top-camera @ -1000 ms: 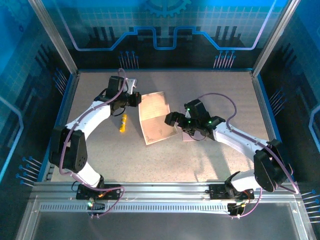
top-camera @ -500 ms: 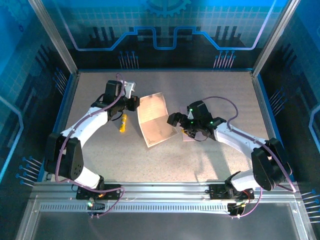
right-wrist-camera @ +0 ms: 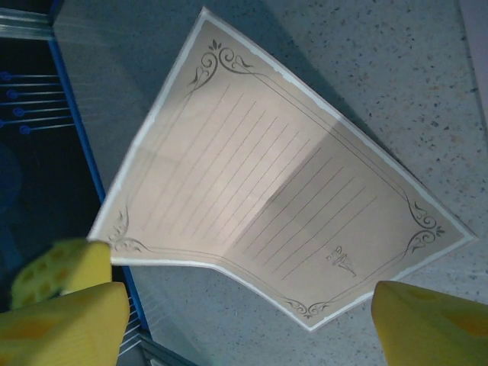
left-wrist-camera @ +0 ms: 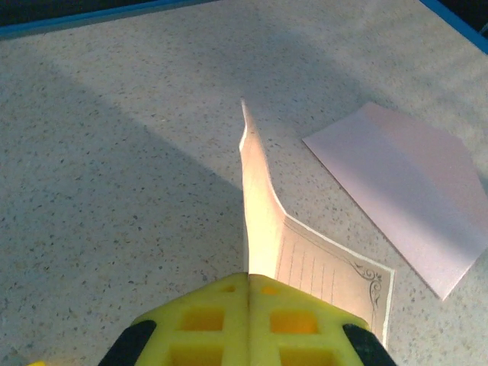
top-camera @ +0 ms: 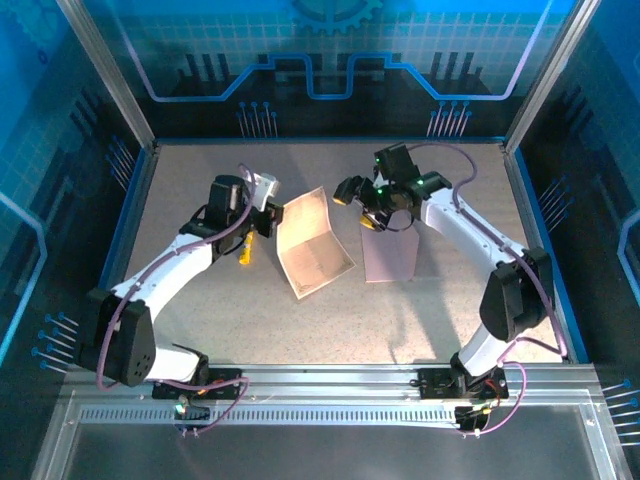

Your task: Place the letter into the envelope and seal it

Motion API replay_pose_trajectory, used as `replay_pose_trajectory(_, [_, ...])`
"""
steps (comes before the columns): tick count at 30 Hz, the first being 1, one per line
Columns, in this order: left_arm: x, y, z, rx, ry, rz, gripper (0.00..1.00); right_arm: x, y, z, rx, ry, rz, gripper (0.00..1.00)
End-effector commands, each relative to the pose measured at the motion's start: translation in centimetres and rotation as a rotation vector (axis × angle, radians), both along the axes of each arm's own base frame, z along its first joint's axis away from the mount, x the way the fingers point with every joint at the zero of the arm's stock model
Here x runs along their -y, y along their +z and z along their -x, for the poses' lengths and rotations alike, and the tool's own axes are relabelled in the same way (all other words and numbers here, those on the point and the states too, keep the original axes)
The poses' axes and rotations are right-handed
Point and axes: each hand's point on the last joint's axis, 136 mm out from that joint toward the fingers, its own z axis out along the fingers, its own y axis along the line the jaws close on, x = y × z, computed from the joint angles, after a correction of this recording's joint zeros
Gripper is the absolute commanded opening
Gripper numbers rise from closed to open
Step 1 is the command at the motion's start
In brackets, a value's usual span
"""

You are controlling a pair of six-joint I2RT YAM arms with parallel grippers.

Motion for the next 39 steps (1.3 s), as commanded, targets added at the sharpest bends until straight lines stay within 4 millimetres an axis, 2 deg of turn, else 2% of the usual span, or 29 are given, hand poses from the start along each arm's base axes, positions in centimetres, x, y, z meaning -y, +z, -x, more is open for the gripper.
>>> replay_pose_trajectory(1, [0.4,1.2,0.1,0.146,-0.037,-0.093,0.00,0.4,-1.6,0.3,-0.167,-0.049,0.045,0.80])
replay_pose_trajectory(6, [1.0,0.9,0.5,0.176,-0.063,-0.149,0.00,-2.1,-1.3,-1.1,-0.189,-0.015,0.056,0.79])
replay_pose_trajectory(13, [1.8,0.6,1.1,0.208,-0.098,-0.212,0.00,-4.8,-2.4,-2.3,-0.242,0.030,0.054,0.79])
replay_pose_trajectory(18, [2.2,0.4,1.6,0.227,-0.114,-0.250,0.00,-5.9,-2.8,-2.9,-0.254,0.056,0.079,0.79])
replay_pose_trajectory(26, [3.0,0.8,2.2,0.250,-0.143,-0.266,0.00,-6.9,-4.8,-3.1,-0.294,0.069,0.104,0.74])
replay_pose_trajectory(32, [3.3,0.8,2.5,0.257,-0.152,-0.272,0.00,-7.3,-5.2,-3.3,-0.294,0.079,0.117,0.63])
replay_pose_trajectory(39, [3.2,0.9,2.4,0.257,-0.145,-0.269,0.00,-7.6,-5.6,-3.5,-0.297,0.083,0.118,0.35])
